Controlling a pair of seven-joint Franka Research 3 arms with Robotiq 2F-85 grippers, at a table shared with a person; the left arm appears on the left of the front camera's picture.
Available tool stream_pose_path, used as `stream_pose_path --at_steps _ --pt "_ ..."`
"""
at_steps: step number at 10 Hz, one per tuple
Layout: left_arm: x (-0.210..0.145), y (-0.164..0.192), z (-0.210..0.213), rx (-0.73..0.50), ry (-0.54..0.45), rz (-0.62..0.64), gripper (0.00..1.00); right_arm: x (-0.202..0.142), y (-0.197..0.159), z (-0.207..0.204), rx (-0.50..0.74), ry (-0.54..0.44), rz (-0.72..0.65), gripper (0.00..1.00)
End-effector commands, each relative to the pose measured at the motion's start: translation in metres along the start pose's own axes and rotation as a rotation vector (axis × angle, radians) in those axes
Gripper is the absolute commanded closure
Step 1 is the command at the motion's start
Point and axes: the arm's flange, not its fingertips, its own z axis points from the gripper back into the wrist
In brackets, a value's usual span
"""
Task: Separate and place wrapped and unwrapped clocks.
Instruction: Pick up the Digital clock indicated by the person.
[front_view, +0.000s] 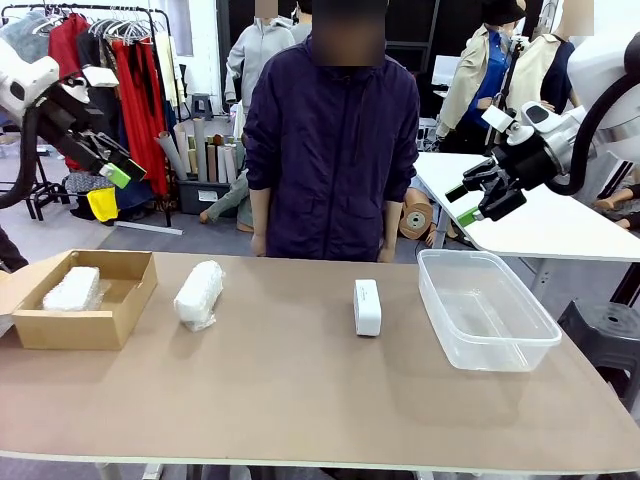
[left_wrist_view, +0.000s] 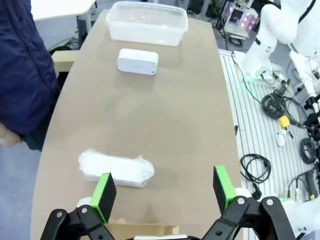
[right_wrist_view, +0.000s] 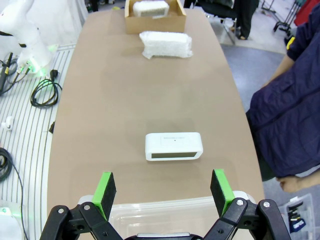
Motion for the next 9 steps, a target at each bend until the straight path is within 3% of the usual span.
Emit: stream_pose_path --at_steps 1,4,9 --pt "-0.008 -0.01 -0.003 0.112 -0.07 -0.112 0.0 0.001 0.001 0.001 0.0 -0.006 0.003 0.0" --pt "-0.013 -0.013 -0.009 0.179 -0.09 -0.165 0.0 0.001 0.001 0.001 0.0 -0.006 0.003 0.0" --pt "-0.017 0.019 0.0 0.224 -0.072 -0.232 0.0 0.001 0.001 0.001 0.0 -0.006 0.003 0.0"
